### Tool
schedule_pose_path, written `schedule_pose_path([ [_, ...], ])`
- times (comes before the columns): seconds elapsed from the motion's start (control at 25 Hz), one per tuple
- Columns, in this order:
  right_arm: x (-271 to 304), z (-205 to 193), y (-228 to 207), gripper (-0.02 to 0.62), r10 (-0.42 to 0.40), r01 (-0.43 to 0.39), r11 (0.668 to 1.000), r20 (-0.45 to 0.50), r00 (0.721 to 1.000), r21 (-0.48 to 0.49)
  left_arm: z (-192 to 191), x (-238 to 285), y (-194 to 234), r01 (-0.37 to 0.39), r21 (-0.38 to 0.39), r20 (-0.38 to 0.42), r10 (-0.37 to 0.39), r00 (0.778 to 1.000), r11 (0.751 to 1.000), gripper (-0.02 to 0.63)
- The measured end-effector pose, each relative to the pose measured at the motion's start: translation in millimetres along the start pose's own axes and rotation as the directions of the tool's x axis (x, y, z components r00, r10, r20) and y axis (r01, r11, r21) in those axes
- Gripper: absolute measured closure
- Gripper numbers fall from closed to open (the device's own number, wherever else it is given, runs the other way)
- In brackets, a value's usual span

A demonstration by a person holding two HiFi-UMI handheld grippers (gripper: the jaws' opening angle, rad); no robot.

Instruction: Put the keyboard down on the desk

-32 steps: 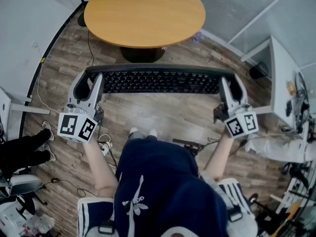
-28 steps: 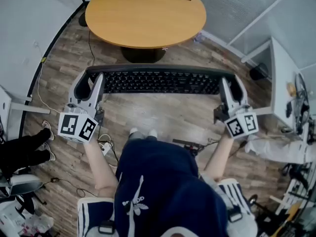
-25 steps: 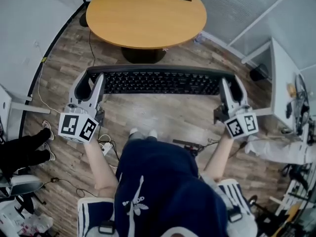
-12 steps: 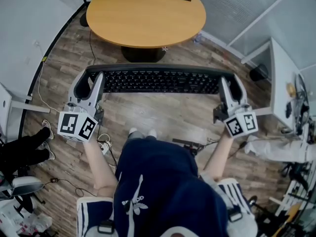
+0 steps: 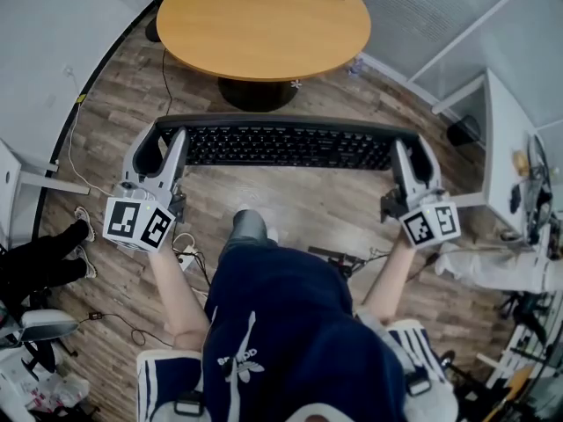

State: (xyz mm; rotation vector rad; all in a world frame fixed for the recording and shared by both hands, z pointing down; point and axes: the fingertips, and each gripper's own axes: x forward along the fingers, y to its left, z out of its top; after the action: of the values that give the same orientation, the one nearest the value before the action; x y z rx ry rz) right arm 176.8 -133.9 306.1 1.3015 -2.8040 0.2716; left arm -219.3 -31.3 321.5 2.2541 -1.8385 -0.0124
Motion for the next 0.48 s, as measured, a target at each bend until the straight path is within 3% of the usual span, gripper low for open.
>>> schedule_pose_path([
  [0.48,14,5,-4,0.411,-0.010,0.010,1.000,0.019,1.000,-0.003,8,16,10,0.005,0.009,0.021,-0.006,1.000,1.000,0.408],
])
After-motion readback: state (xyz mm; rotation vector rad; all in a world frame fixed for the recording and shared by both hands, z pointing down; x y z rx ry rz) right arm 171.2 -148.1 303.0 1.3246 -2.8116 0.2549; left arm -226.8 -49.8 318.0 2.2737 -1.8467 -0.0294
